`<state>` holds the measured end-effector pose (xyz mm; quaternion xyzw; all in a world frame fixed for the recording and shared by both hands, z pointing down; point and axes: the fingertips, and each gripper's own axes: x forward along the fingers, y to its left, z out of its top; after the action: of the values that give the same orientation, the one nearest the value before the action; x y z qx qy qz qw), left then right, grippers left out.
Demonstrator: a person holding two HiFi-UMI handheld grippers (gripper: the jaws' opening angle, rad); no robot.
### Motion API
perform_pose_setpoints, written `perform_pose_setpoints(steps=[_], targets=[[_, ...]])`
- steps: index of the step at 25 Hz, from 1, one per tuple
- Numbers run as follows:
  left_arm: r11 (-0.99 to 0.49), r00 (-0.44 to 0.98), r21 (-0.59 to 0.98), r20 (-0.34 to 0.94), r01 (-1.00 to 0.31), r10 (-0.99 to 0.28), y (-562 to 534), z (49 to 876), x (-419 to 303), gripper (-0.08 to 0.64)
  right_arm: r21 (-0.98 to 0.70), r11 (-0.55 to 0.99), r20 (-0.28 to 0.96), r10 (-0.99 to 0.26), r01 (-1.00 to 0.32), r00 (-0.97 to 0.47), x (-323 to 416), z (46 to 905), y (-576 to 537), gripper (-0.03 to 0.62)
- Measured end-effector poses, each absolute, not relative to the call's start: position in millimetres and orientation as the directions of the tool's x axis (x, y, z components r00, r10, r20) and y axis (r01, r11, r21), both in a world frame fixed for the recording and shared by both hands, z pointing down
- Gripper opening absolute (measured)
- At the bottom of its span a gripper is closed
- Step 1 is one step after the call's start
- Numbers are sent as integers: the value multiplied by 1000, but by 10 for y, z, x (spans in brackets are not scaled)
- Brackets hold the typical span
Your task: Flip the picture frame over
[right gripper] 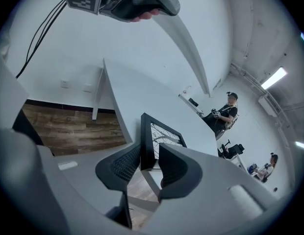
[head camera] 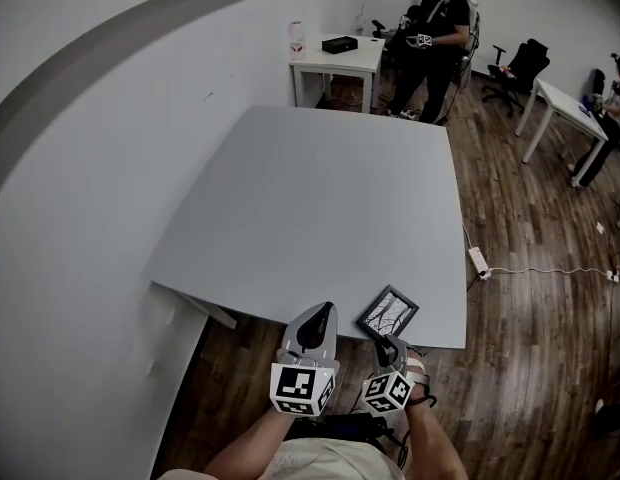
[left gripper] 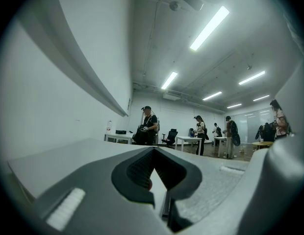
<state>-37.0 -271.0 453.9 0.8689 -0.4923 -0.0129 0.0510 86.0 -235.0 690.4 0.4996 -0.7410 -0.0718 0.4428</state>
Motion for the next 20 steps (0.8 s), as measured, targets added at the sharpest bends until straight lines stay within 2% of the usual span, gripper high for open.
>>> perform_pose_setpoints(steps=[7, 11, 20], targets=[[-513, 517, 101, 28, -853, -855, -2676, 4554, -347, 0, 538, 507, 606, -788, -674, -109, 862, 6993, -2295, 149], [-509, 514, 102, 32, -855, -857, -2690, 4574, -353, 0, 514, 477, 585, -803, -713, -116, 871, 6903, -2319, 149], [-511, 516, 102, 23, -853, -856, -2706, 4541, -347, 0, 311, 273, 418, -899, -910, -127, 1043, 6106, -2570, 147]])
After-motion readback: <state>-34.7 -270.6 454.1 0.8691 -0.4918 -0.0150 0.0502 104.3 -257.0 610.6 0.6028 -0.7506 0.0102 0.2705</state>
